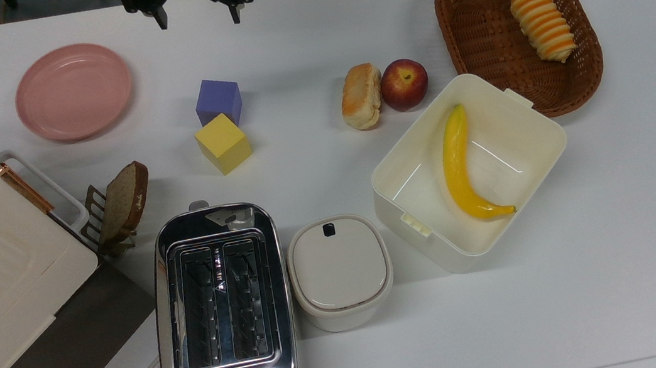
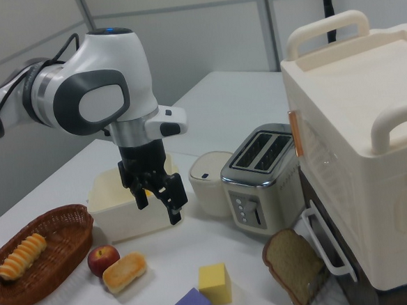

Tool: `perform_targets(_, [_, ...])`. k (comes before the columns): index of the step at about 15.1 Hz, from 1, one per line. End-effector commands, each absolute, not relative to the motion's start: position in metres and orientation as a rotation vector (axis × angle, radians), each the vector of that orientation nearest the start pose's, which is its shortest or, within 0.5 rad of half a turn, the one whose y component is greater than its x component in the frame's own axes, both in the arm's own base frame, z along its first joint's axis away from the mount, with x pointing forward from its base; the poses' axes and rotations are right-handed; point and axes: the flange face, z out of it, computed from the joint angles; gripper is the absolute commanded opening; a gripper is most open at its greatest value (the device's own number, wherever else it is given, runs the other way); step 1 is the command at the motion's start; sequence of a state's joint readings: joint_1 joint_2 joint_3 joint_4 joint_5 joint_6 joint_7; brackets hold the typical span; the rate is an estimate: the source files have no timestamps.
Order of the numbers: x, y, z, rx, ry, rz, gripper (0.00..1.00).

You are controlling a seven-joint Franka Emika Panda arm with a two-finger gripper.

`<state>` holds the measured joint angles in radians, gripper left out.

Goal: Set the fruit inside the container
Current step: 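Move the gripper over the red apple beside the bread roll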

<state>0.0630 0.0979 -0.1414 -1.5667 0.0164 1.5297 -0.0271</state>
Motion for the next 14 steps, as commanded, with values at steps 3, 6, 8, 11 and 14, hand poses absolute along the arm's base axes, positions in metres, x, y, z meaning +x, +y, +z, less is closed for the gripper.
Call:
perform_targets(3, [0.569,-0.031,0.57,-3.145,0.058,0.234,1.0])
perform_targets(6, [0.572,-0.028,0.567,-3.146,0.049,0.232,1.0])
perform_targets(8, [0.573,-0.017,0.564,-3.145,0.02,0.244,1.0])
perform_targets(11, [0.572,0.032,0.561,-3.14,-0.09,0.257,1.0])
perform_targets(14, [0.571,0.086,0.545,-3.135,-0.227,0.292,1.0])
